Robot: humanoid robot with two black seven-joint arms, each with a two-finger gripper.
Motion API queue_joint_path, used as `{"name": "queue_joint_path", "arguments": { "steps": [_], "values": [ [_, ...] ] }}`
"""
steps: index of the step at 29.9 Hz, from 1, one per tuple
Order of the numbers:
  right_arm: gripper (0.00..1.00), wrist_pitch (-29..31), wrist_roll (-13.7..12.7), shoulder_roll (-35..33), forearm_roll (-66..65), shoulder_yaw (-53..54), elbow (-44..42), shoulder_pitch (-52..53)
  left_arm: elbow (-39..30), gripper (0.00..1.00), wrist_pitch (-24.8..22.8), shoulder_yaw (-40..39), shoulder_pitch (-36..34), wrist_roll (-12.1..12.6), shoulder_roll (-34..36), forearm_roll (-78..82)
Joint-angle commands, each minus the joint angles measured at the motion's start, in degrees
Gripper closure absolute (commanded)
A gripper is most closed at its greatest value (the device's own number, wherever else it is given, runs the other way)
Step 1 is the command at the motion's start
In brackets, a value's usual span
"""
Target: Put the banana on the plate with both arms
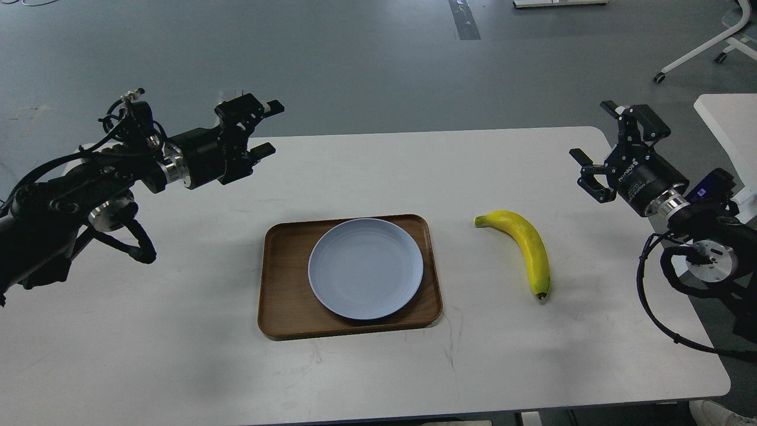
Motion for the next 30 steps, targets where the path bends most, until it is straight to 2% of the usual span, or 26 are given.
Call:
{"name": "queue_joint_path", "arguments": {
  "steps": [1, 7, 10, 14, 21, 26, 30],
  "values": [
    [0.0, 0.0, 0.0, -0.03, 0.0, -0.16, -0.01, -0.14, 0.1, 0.01, -0.05, -6.01, 6.68, -0.01, 4.32, -4.09],
    [0.0, 0.0, 0.0, -2.22, -1.57, -1.91, 0.6, -0.06, 1.24, 0.01, -0.05, -11.63, 14.33, -0.01, 5.82, -5.41],
    [0.0, 0.0, 0.0, -4.25, -4.91, -3.32, 2.09, 0.38, 1.33, 0.01, -0.05, -14.1, 15.48, -0.01, 5.73, -5.41],
    [0.0, 0.0, 0.0, -9.77, -18.42, -4.38, 7.27, 3.53, 1.33, 0.01, -0.05, -16.22, 16.1, -0.01, 5.82, -5.41],
    [0.0, 0.0, 0.0, -12.34, -41.02, -7.63, 11.76, 12.15, 1.16, 0.01, -0.05, -16.4, 15.93, -0.01, 5.56, -5.41],
    [0.0, 0.0, 0.0, -12.08, -56.04, -17.27, 13.26, 20.31, 1.07, 0.01, -0.05, -16.48, 15.93, -0.01, 5.64, -5.41],
    [0.0, 0.0, 0.0, -10.67, -61.34, -25.28, 13.26, 24.55, 0.98, 0.01, -0.05, -16.48, 15.92, -0.01, 5.73, -5.41]
  ]
}}
